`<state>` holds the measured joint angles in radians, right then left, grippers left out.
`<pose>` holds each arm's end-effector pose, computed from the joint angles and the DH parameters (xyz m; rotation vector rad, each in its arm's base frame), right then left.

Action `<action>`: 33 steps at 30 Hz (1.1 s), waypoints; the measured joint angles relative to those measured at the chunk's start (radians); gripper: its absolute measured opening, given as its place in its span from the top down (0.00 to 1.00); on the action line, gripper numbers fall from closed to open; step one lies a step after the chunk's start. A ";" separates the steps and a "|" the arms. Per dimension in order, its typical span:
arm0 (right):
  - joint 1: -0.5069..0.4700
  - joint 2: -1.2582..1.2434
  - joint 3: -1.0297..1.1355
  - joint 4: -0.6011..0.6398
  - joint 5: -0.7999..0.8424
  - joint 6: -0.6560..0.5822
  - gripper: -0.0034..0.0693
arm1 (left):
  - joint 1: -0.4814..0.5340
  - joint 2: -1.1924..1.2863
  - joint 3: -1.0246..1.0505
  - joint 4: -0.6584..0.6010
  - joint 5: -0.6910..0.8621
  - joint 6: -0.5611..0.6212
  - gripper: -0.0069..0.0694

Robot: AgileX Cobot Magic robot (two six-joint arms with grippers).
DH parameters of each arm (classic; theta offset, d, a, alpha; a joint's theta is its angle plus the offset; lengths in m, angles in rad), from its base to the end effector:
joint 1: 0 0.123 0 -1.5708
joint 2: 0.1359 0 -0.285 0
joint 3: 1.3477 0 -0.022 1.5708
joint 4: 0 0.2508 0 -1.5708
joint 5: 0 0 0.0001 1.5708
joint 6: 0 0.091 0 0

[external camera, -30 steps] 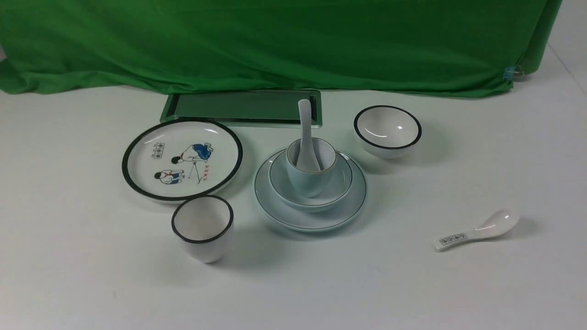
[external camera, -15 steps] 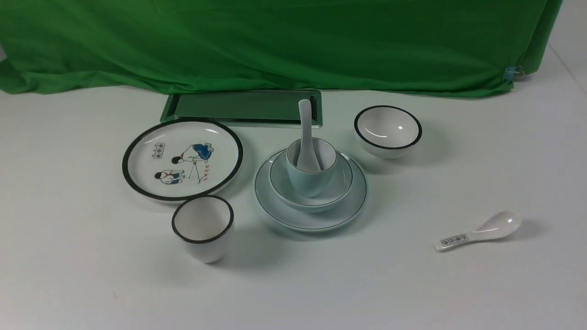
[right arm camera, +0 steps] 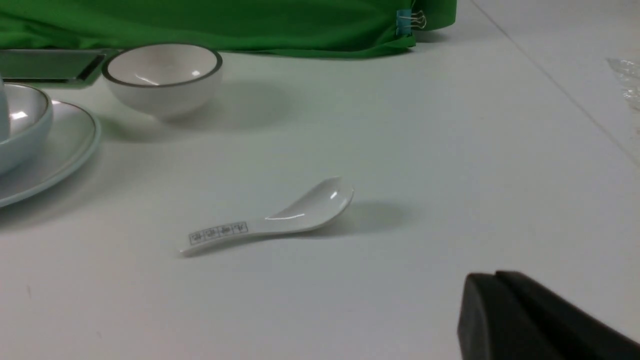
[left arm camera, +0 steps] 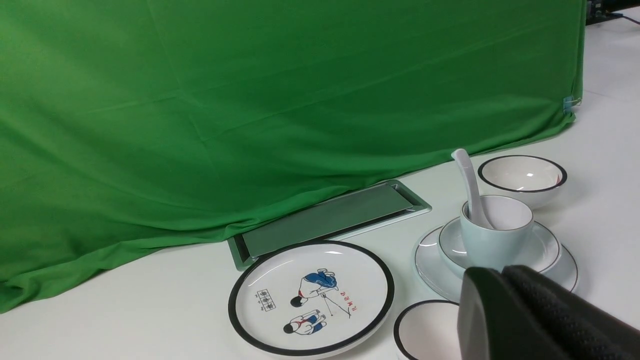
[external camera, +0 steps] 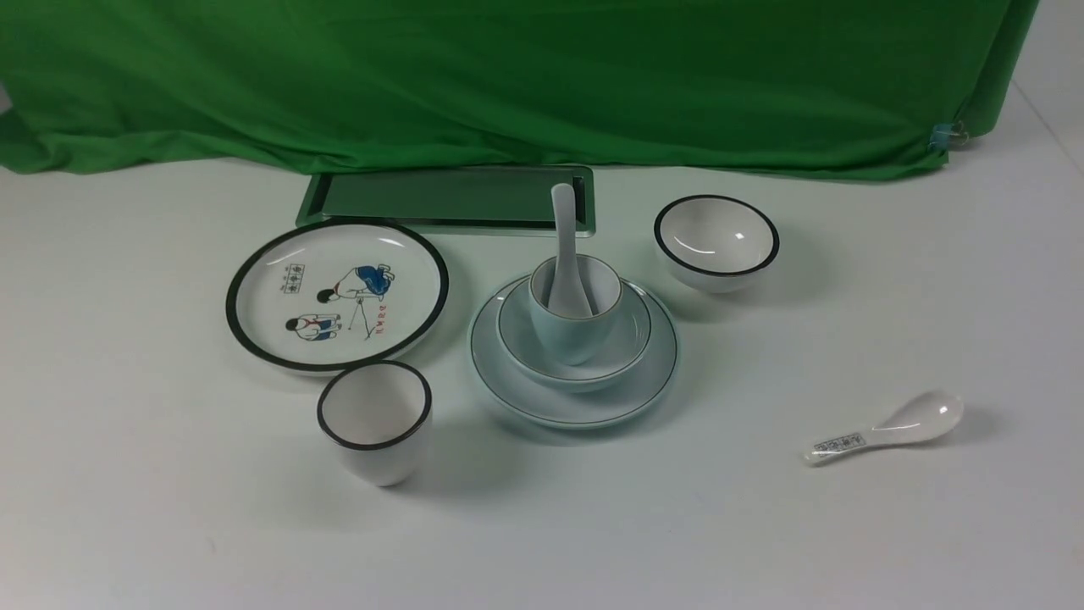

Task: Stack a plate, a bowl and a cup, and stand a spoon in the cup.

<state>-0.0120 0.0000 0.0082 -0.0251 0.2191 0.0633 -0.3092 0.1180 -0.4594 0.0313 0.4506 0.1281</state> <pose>0.0560 -0.0012 0.1905 0.0475 1.7102 0.0152 0.0328 -0.0092 0.3167 0.3572 1.5531 -0.1083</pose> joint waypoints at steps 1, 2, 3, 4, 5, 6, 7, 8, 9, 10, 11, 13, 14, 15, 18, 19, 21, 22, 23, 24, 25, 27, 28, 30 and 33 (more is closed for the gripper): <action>0.000 0.000 0.000 0.000 0.000 0.000 0.92 | 0.000 0.000 0.000 0.000 0.000 0.000 0.95; 0.000 0.000 0.000 0.000 0.000 0.000 0.91 | 0.000 0.000 0.000 0.000 0.000 0.000 0.95; 0.000 0.000 0.000 0.000 0.000 0.000 0.90 | 0.000 0.000 0.000 0.000 0.000 0.000 0.95; 0.000 0.000 0.000 0.000 0.000 0.000 0.90 | 0.000 0.000 0.000 0.000 0.000 0.000 0.95; 0.000 0.000 0.000 0.000 0.000 0.000 0.89 | 0.000 0.000 0.000 0.000 0.000 0.000 0.95; 0.000 0.000 0.000 0.000 0.000 0.000 0.89 | 0.000 0.000 0.000 0.000 0.000 0.000 0.95; 0.000 0.000 0.000 0.000 0.000 0.000 0.89 | 0.000 0.000 0.000 0.000 0.000 0.000 0.95; 0.000 0.000 0.000 0.000 0.000 0.000 0.88 | 0.000 -0.001 0.002 0.000 -0.004 0.000 0.95; 0.000 0.000 0.000 0.000 0.000 0.000 0.88 | 0.000 -0.003 0.011 0.000 -0.018 0.000 0.95; 0.000 0.000 0.000 0.000 0.001 0.000 0.88 | 0.000 -0.004 0.024 -0.006 -0.040 0.000 0.95; 0.000 0.000 0.000 0.000 0.001 0.000 0.88 | 0.000 -0.005 0.041 -0.012 -0.066 0.000 0.95; 0.000 0.000 0.000 0.000 0.001 0.000 0.87 | 0.010 -0.005 0.096 -0.025 -0.144 0.006 0.95; 0.000 0.000 0.000 0.000 0.001 0.000 0.87 | 0.020 -0.005 0.125 -0.031 -0.203 0.009 0.95; 0.000 0.000 0.000 0.000 0.001 0.000 0.86 | 0.047 -0.008 0.173 -0.039 -0.278 0.011 0.95; 0.000 0.000 0.000 0.000 0.001 0.000 0.85 | 0.126 -0.033 0.283 -0.066 -0.405 0.011 0.95; 0.000 0.000 0.000 0.000 0.001 0.000 0.85 | 0.153 -0.045 0.301 -0.070 -0.419 0.011 0.95; 0.000 0.000 0.000 0.000 0.001 0.000 0.84 | 0.230 -0.087 0.360 -0.079 -0.416 0.011 0.95; 0.000 0.000 0.000 0.000 0.001 0.000 0.84 | 0.237 -0.090 0.360 -0.079 -0.413 0.011 0.95; 0.000 0.000 0.000 0.000 0.001 0.000 0.83 | 0.291 -0.109 0.391 -0.081 -0.393 0.011 0.95; 0.000 0.000 0.000 0.000 0.001 0.000 0.83 | 0.291 -0.109 0.395 -0.082 -0.391 0.011 0.95; 0.000 0.000 0.000 0.000 0.001 0.000 0.83 | 0.348 -0.116 0.433 -0.084 -0.377 0.011 0.95; 0.000 0.000 0.000 0.000 0.001 0.000 0.82 | 0.380 -0.116 0.460 -0.084 -0.356 0.011 0.95; 0.000 0.000 0.000 0.000 0.001 0.000 0.82 | 0.388 -0.116 0.465 -0.084 -0.350 0.011 0.95; 0.000 0.000 0.000 0.000 0.001 0.000 0.81 | 0.390 -0.116 0.465 -0.084 -0.319 0.011 0.95; 0.000 0.000 0.000 0.000 0.002 0.000 0.80 | 0.390 -0.116 0.465 -0.084 -0.256 0.011 0.95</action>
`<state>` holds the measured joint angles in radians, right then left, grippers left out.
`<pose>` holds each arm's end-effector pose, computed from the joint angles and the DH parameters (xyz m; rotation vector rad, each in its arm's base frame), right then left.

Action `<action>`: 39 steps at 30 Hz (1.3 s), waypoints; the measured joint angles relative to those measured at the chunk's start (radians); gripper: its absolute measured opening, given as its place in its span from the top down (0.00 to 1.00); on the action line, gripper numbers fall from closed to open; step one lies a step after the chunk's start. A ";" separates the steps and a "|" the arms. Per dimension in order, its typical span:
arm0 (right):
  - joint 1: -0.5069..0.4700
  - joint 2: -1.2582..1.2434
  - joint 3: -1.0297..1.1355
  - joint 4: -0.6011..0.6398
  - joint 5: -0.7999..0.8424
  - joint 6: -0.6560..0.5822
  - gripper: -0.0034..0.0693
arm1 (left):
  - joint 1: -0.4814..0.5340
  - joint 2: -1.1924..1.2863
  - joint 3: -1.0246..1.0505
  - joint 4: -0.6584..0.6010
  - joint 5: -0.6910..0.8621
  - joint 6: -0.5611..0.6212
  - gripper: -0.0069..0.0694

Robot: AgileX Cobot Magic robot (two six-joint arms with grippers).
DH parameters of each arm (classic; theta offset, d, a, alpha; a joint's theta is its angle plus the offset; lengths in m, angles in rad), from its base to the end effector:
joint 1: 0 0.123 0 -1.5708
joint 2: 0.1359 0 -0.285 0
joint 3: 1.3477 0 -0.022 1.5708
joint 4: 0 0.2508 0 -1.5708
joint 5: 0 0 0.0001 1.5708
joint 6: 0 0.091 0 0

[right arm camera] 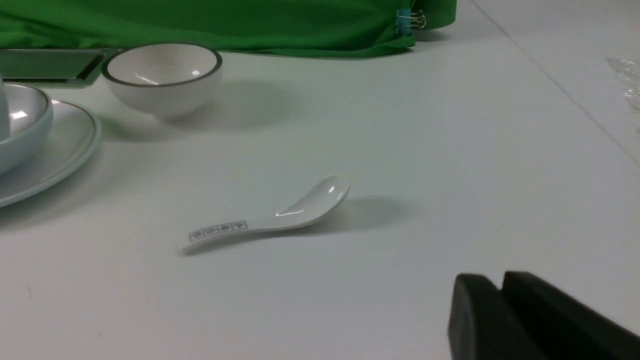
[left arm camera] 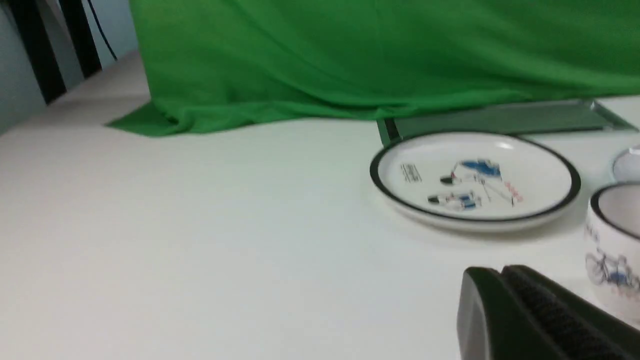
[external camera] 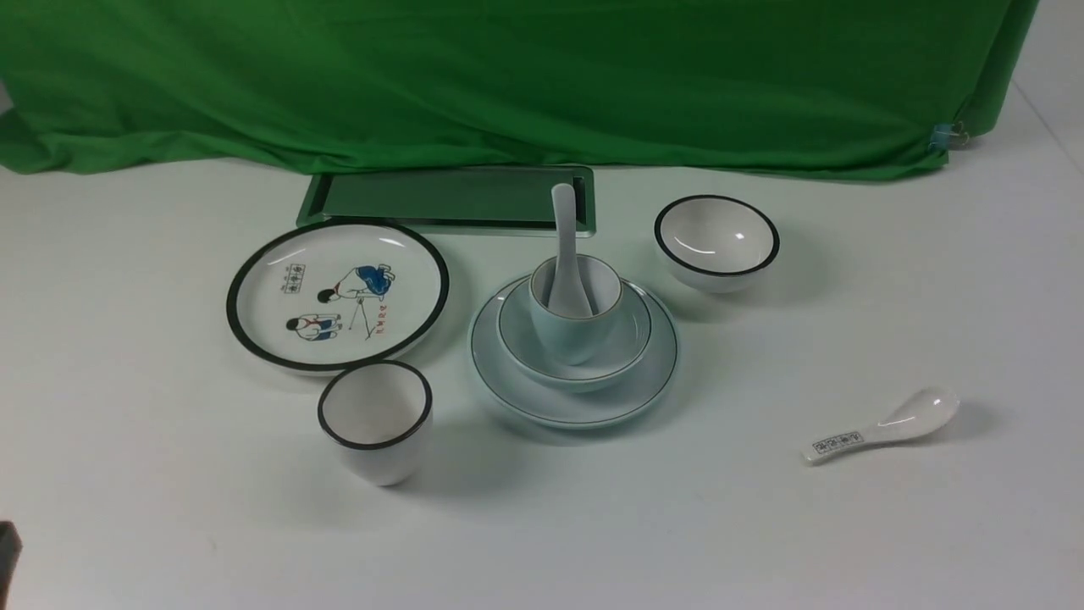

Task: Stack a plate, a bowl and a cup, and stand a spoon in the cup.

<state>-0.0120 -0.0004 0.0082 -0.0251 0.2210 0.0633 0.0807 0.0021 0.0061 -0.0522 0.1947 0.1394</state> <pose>0.0559 -0.0012 0.1904 0.0476 1.7117 0.0152 0.0563 0.0036 0.1933 0.0139 1.6876 0.1183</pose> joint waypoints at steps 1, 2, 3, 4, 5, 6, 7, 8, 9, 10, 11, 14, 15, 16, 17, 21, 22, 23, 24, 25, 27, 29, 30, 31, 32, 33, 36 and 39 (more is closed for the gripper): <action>0.000 0.000 0.000 0.000 0.000 0.000 0.79 | 0.000 0.000 0.001 0.000 0.025 0.000 0.95; 0.000 0.000 0.000 0.000 0.000 0.000 0.79 | 0.000 0.000 0.001 0.000 0.026 0.000 0.95; 0.000 0.000 0.000 0.000 0.000 0.000 0.79 | 0.000 0.000 0.001 0.000 0.025 0.000 0.95; 0.000 0.000 0.000 0.000 0.000 0.000 0.78 | 0.000 0.000 0.001 0.000 0.025 0.000 0.95; 0.000 0.000 0.000 0.000 0.000 0.001 0.78 | 0.000 0.000 0.001 0.000 0.025 0.000 0.95; 0.000 0.000 0.000 0.000 0.000 0.001 0.78 | 0.000 0.000 0.001 0.000 0.025 0.000 0.95; 0.000 0.000 0.000 0.000 0.000 0.001 0.78 | 0.000 0.000 0.001 0.000 0.025 0.000 0.95; 0.000 0.000 0.000 0.000 0.000 0.001 0.78 | 0.000 0.000 0.001 0.000 0.025 0.000 0.95; 0.000 0.000 0.000 0.000 0.000 0.002 0.78 | 0.000 0.000 0.001 0.000 0.025 0.000 0.95; 0.000 0.000 0.000 0.000 0.000 0.002 0.78 | 0.000 0.000 0.001 0.000 0.025 0.000 0.95; 0.000 0.000 0.000 0.000 0.000 0.002 0.78 | 0.000 0.000 0.001 0.000 0.025 0.000 0.95; 0.000 0.000 0.000 0.000 0.000 0.002 0.77 | 0.000 0.000 0.001 0.000 0.025 0.000 0.95; 0.000 0.000 0.000 0.000 0.000 0.003 0.76 | 0.000 0.000 0.001 0.000 0.025 0.000 0.95; 0.000 0.000 0.000 0.000 0.000 0.003 0.76 | 0.000 0.000 0.001 0.000 0.025 0.000 0.95; 0.000 0.000 0.000 0.000 0.000 0.003 0.75 | 0.000 0.000 0.001 0.000 0.025 0.000 0.95; 0.000 0.000 0.000 0.000 0.000 0.003 0.74 | 0.000 0.000 0.001 0.000 0.025 0.000 0.95; 0.000 0.000 0.000 0.000 0.000 0.003 0.73 | 0.000 0.000 0.001 0.004 0.025 0.000 0.95; 0.000 0.000 0.000 0.000 0.000 0.003 0.72 | 0.000 0.000 0.001 0.008 0.025 0.000 0.95; 0.000 0.000 0.000 0.000 0.000 0.003 0.72 | 0.000 0.000 0.001 0.010 0.025 0.000 0.95; 0.000 0.000 0.000 0.000 0.000 0.003 0.72 | 0.000 0.000 0.001 0.015 0.025 0.000 0.95; 0.000 0.000 0.000 0.000 0.000 0.003 0.71 | 0.000 0.000 0.001 0.026 0.025 0.000 0.95; 0.000 0.000 0.000 0.000 0.000 0.003 0.70 | 0.000 0.000 0.001 0.028 0.025 0.000 0.95; 0.000 0.000 0.000 0.000 0.000 0.003 0.70 | 0.000 0.000 0.001 0.028 0.025 0.000 0.95; 0.000 0.000 0.000 0.000 0.000 0.003 0.70 | 0.000 0.000 0.001 0.029 0.025 0.000 0.95; 0.000 0.000 0.000 0.000 0.000 0.003 0.69 | 0.000 0.000 0.001 0.030 0.025 0.000 0.95; 0.000 0.000 0.000 0.000 0.000 0.003 0.69 | 0.000 0.000 0.001 0.030 0.025 0.000 0.95; 0.000 0.000 0.000 0.000 0.000 0.003 0.68 | 0.000 0.000 0.001 0.030 0.025 0.000 0.95; 0.000 0.000 0.000 0.000 0.000 0.003 0.66 | 0.000 0.000 0.001 0.031 0.025 0.000 0.95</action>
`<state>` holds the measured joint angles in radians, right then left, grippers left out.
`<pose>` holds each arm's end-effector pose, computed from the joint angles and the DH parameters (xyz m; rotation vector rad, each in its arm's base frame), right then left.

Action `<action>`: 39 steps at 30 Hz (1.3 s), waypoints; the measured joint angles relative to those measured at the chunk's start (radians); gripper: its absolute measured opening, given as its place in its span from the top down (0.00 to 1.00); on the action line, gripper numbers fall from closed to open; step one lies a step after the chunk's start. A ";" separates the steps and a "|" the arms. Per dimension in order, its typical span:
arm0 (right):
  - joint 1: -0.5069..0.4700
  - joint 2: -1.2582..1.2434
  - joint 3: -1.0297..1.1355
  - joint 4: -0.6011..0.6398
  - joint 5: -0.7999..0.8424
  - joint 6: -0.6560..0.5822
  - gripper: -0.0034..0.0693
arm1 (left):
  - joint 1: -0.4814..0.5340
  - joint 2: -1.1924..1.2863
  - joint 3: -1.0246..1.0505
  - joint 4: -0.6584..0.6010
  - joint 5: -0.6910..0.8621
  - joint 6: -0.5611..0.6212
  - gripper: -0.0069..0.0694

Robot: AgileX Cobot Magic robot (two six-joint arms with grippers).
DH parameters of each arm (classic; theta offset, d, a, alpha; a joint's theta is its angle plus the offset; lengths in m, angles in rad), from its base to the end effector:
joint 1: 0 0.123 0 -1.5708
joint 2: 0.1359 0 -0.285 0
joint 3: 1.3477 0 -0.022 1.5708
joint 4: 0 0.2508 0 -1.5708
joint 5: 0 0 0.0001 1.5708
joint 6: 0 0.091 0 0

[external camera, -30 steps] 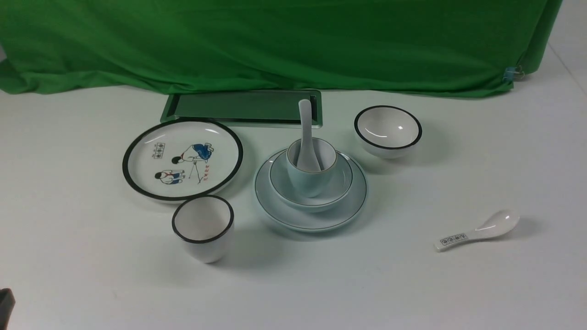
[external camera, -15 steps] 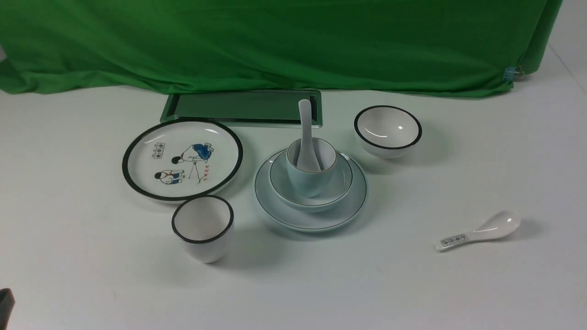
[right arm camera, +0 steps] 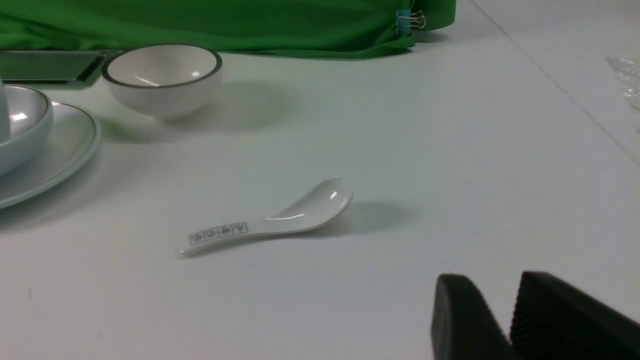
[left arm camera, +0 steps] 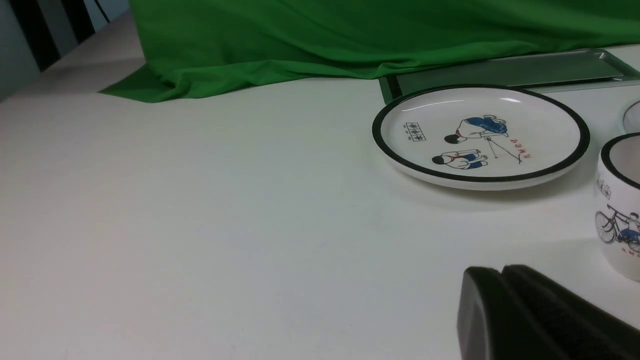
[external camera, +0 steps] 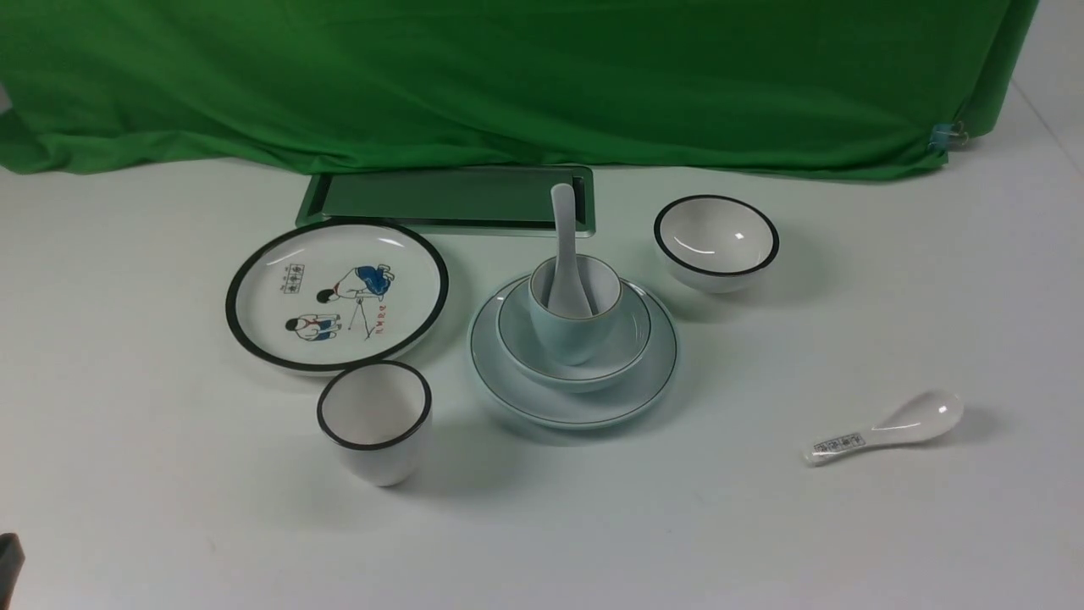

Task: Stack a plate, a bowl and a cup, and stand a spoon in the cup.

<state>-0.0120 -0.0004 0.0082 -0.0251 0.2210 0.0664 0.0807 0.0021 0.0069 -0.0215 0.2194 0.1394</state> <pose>0.0559 -0.0012 0.1904 0.0502 1.7116 0.0175 0.0560 0.0041 0.1908 0.0358 1.7137 0.1439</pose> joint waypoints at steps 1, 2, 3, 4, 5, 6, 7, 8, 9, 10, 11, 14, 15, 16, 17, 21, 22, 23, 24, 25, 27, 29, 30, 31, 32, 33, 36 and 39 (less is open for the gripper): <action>0.000 0.000 0.000 0.000 0.000 0.000 0.66 | 0.000 0.000 0.000 -0.003 0.000 0.000 0.95; 0.000 0.000 0.000 0.000 0.000 0.000 0.66 | 0.000 0.000 0.000 -0.007 0.000 0.000 0.95; 0.000 0.000 0.000 0.000 0.000 0.000 0.65 | 0.000 0.000 0.000 -0.014 0.000 0.000 0.95; 0.000 0.000 0.000 0.000 0.000 0.000 0.65 | 0.000 0.000 0.000 -0.023 0.000 0.000 0.95; 0.000 0.000 0.000 0.000 0.000 0.000 0.65 | 0.000 0.000 0.000 -0.033 0.000 0.000 0.95; 0.000 0.000 0.000 0.000 0.000 0.000 0.64 | 0.000 0.000 0.000 -0.040 0.000 0.001 0.95; 0.000 0.000 0.000 0.000 0.000 0.000 0.64 | 0.000 0.000 0.000 -0.047 0.000 0.001 0.95; 0.000 0.000 0.000 0.000 0.000 0.000 0.64 | 0.000 0.000 0.000 -0.050 0.000 0.001 0.95; 0.000 0.000 0.000 0.000 0.000 0.000 0.63 | 0.000 0.000 0.000 -0.051 0.000 0.001 0.95; 0.000 0.000 0.000 0.000 0.000 0.000 0.63 | 0.000 0.000 0.000 -0.051 0.000 0.001 0.95; 0.000 0.000 0.000 0.000 0.000 0.000 0.63 | 0.000 0.000 0.000 -0.051 0.000 0.001 0.95; 0.000 0.000 0.000 0.000 0.000 0.000 0.63 | 0.000 0.000 0.000 -0.051 0.000 0.001 0.95; 0.000 0.000 0.000 0.000 0.000 0.000 0.63 | 0.000 0.000 0.000 -0.051 0.000 0.001 0.95; 0.000 0.000 0.000 0.000 0.000 0.000 0.63 | 0.000 0.000 0.000 -0.051 0.000 0.001 0.95; 0.000 0.000 0.000 0.000 0.000 0.000 0.63 | 0.000 0.000 0.000 -0.051 0.000 0.001 0.95; 0.000 0.000 0.000 0.000 0.000 0.000 0.63 | 0.000 0.000 0.000 -0.051 0.000 0.004 0.95; 0.000 0.000 0.000 0.000 0.000 0.000 0.63 | 0.000 0.000 0.000 -0.051 0.000 0.007 0.95; 0.000 0.000 0.000 0.000 0.000 0.000 0.63 | 0.000 0.000 0.000 -0.051 0.000 0.008 0.95; 0.000 0.000 0.000 0.000 0.000 0.000 0.63 | 0.000 0.000 0.000 -0.051 0.000 0.008 0.95; 0.000 0.000 0.000 0.000 0.000 0.000 0.63 | 0.000 0.000 0.000 -0.051 0.000 0.008 0.95; 0.000 0.000 0.000 0.000 0.000 0.000 0.63 | 0.000 0.000 0.000 -0.051 0.000 0.008 0.95; 0.000 0.000 0.000 0.000 0.000 0.000 0.63 | 0.000 0.000 0.000 -0.051 0.000 0.008 0.95; 0.000 0.000 0.000 0.000 0.000 0.000 0.63 | 0.000 0.000 0.000 -0.051 0.000 0.008 0.95; 0.000 0.000 0.000 0.000 0.000 0.000 0.63 | 0.000 0.000 0.000 -0.051 0.000 0.008 0.95; 0.000 0.000 0.000 0.000 0.000 0.000 0.63 | 0.000 0.000 0.000 -0.051 0.000 0.008 0.95; 0.000 0.000 0.000 0.000 0.000 0.000 0.63 | 0.000 0.000 0.000 -0.051 0.000 0.008 0.95; 0.000 0.000 0.000 0.000 0.000 0.000 0.63 | 0.000 0.000 0.000 -0.051 0.000 0.008 0.95; 0.000 0.000 0.000 0.000 0.000 0.000 0.63 | 0.000 0.000 0.000 -0.051 0.000 0.008 0.95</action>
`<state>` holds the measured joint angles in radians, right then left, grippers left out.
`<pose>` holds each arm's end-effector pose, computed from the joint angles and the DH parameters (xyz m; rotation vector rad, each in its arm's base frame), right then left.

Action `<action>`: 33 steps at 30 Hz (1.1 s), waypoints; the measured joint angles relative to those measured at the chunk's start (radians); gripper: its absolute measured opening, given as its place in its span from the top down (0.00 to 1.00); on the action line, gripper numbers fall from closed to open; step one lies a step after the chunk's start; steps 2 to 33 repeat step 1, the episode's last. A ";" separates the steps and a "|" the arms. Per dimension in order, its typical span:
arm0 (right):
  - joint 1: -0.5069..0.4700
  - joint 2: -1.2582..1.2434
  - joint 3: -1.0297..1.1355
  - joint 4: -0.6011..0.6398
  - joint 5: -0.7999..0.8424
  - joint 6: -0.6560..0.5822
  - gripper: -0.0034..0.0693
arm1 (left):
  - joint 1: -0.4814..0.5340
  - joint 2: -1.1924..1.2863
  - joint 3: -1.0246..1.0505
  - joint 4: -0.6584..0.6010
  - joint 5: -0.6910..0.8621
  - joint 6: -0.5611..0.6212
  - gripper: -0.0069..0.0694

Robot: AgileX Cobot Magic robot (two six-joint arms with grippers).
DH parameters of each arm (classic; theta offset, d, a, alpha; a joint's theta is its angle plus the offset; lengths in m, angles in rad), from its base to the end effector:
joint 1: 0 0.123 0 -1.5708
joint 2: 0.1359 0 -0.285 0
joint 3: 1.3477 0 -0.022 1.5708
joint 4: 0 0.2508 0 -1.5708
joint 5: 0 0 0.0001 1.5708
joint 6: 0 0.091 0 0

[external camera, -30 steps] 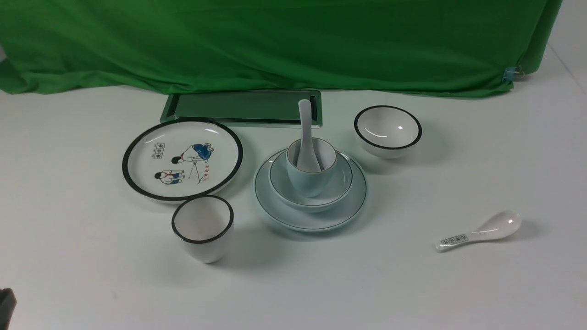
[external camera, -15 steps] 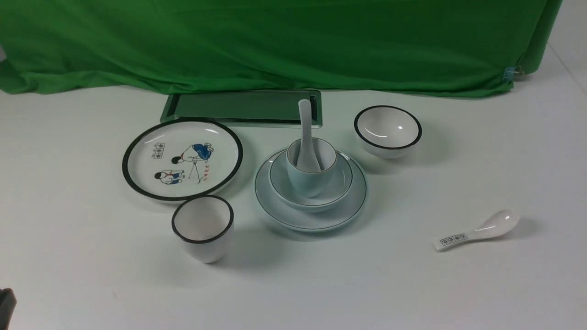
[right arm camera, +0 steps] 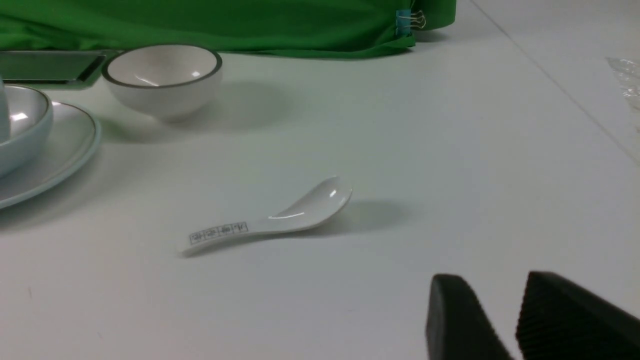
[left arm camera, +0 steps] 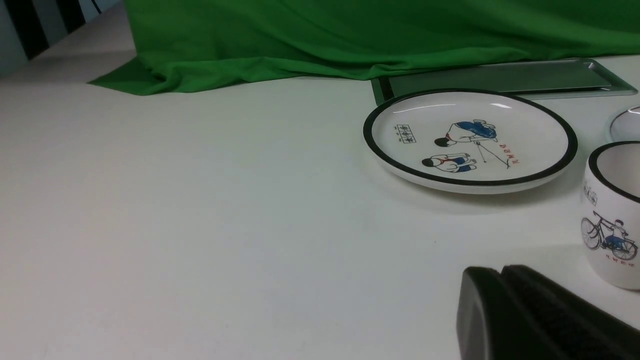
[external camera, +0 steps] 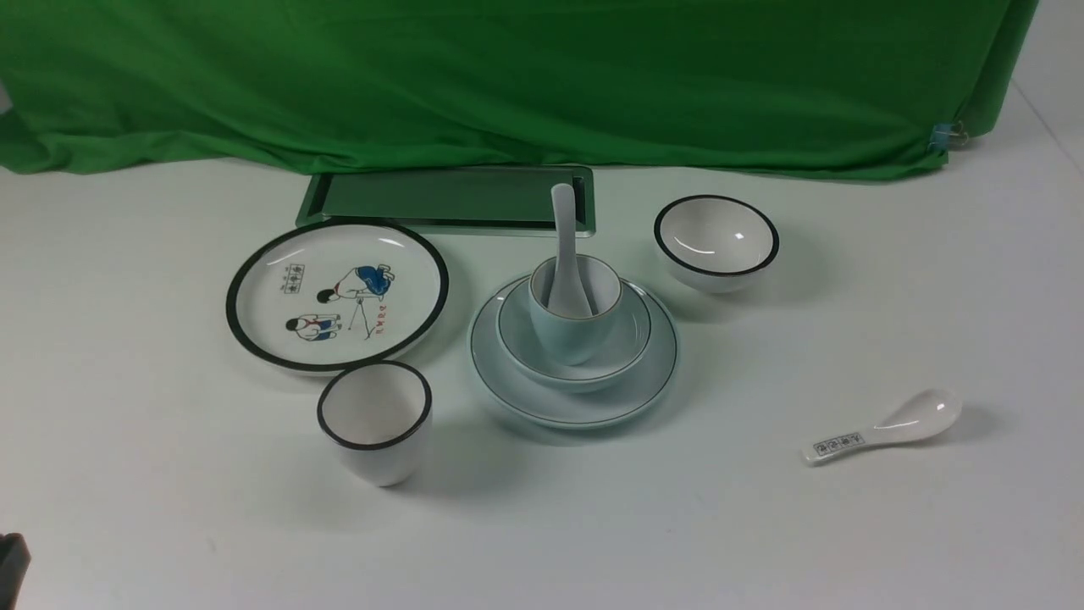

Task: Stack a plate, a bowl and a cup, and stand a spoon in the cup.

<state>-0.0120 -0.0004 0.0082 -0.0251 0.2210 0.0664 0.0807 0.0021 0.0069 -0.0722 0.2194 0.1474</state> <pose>0.0559 -0.0012 0.1904 0.0502 1.7116 0.0175 0.0560 0.0031 0.1909 0.0084 1.7125 0.1037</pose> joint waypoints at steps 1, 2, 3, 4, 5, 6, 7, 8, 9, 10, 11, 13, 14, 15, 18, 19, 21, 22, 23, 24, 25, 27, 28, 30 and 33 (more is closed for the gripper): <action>0.000 0.000 0.000 0.000 0.000 0.000 0.63 | 0.000 0.000 0.000 0.000 0.000 0.000 0.95; 0.000 0.000 0.000 0.000 0.000 0.000 0.63 | 0.000 0.000 0.000 0.000 0.000 0.000 0.95; 0.000 0.000 0.000 0.000 0.000 0.000 0.63 | 0.000 0.000 0.000 0.000 0.000 0.000 0.95; 0.000 0.000 0.000 0.000 0.000 0.000 0.63 | 0.000 0.000 0.000 0.000 0.000 0.000 0.95; 0.000 0.000 0.000 0.000 0.000 0.000 0.63 | 0.000 0.000 0.000 0.000 0.000 0.000 0.95; 0.000 0.000 0.000 0.000 0.000 0.000 0.63 | 0.000 0.000 0.000 0.000 0.000 0.000 0.95; 0.000 0.000 0.000 0.000 0.000 0.000 0.63 | 0.000 0.000 0.000 0.000 0.000 0.000 0.95; 0.000 0.000 0.000 0.000 0.000 0.000 0.63 | 0.000 0.000 0.000 0.000 0.000 0.000 0.95; 0.000 0.000 0.000 0.000 0.000 0.000 0.63 | 0.000 0.000 0.000 0.000 0.000 0.000 0.95; 0.000 0.000 0.000 0.000 0.000 0.000 0.63 | 0.000 0.000 0.000 0.000 0.000 0.000 0.95; 0.000 0.000 0.000 0.000 0.000 0.000 0.63 | 0.000 0.000 0.000 0.000 0.000 0.000 0.95; 0.000 0.000 0.000 0.000 0.000 0.000 0.63 | 0.000 0.000 0.000 0.000 0.000 0.000 0.95; 0.000 0.000 0.000 0.000 0.000 0.000 0.63 | 0.000 0.000 0.000 0.000 0.000 0.000 0.95; 0.000 0.000 0.000 0.000 0.000 0.000 0.63 | 0.000 0.000 0.000 0.000 0.000 0.000 0.95; 0.000 0.000 0.000 0.000 0.000 0.000 0.63 | 0.000 0.000 0.000 0.000 0.000 0.000 0.95; 0.000 0.000 0.000 0.000 0.000 0.000 0.63 | 0.000 0.000 0.000 0.000 0.000 0.000 0.95; 0.000 0.000 0.000 0.000 0.000 0.000 0.63 | 0.000 0.000 0.000 0.000 0.000 0.000 0.95; 0.000 0.000 0.000 0.000 0.000 0.000 0.63 | 0.000 0.000 0.000 0.000 0.000 0.000 0.95; 0.000 0.000 0.000 0.000 0.000 0.000 0.63 | 0.000 0.000 0.000 0.000 0.000 0.000 0.95; 0.000 0.000 0.000 0.000 0.000 0.000 0.63 | 0.000 0.000 0.000 0.000 0.000 0.000 0.95; 0.000 0.000 0.000 0.000 0.000 0.000 0.63 | 0.000 0.000 0.000 0.000 0.000 0.000 0.95; 0.000 0.000 0.000 0.000 0.000 0.000 0.63 | 0.000 0.000 0.000 0.000 0.000 0.000 0.95; 0.000 0.000 0.000 0.000 0.000 0.000 0.63 | 0.000 0.000 0.000 0.000 0.000 0.000 0.95; 0.000 0.000 0.000 0.000 0.000 0.000 0.63 | 0.000 0.000 0.000 0.000 0.000 0.000 0.95; 0.000 0.000 0.000 0.000 0.000 0.000 0.63 | 0.000 0.000 0.000 0.000 0.000 0.000 0.95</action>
